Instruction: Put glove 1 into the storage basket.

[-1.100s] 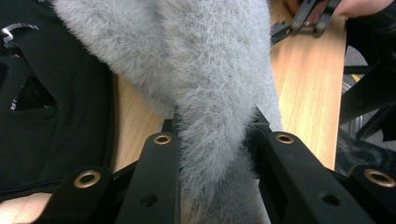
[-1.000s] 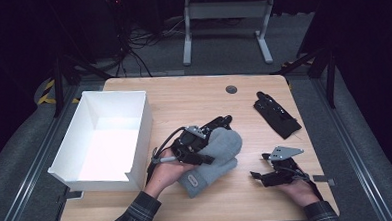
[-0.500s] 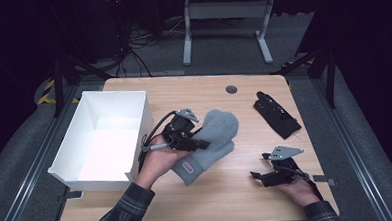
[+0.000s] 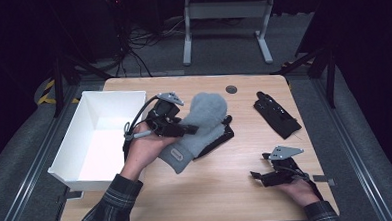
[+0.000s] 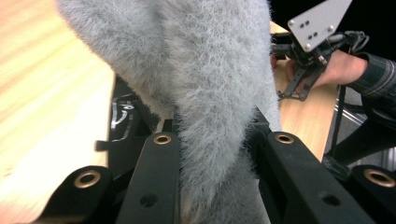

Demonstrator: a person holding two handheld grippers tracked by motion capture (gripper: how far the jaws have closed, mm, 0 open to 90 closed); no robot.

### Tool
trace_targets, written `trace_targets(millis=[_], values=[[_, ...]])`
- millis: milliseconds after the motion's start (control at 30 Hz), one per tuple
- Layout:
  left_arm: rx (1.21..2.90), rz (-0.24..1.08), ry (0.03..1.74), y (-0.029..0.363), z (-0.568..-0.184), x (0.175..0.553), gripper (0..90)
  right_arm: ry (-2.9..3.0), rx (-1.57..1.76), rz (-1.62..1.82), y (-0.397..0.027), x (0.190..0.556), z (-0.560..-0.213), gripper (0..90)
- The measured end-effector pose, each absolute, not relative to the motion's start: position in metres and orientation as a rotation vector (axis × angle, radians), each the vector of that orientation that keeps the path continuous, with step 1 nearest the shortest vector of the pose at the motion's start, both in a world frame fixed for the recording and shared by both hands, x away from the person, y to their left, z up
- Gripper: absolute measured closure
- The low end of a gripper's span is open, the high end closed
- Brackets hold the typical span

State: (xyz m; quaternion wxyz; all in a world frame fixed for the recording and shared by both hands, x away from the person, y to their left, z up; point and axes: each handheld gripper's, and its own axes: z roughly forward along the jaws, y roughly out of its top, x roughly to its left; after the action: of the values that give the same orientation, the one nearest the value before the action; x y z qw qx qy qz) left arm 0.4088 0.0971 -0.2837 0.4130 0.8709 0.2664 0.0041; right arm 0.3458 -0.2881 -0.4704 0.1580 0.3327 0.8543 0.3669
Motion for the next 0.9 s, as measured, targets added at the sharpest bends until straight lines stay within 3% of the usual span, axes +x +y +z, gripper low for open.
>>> trace_targets(millis=[533,900], values=[[2.133,0.124,0.783,0.167,-0.240,0.409,75.0,2.440,0.958,1.048,-0.288,0.346,-0.470,15.9],[2.065,0.173,0.921,0.226,-0.241,0.409,75.0,2.435,0.966,1.049,-0.288,0.346,-0.470,15.9]])
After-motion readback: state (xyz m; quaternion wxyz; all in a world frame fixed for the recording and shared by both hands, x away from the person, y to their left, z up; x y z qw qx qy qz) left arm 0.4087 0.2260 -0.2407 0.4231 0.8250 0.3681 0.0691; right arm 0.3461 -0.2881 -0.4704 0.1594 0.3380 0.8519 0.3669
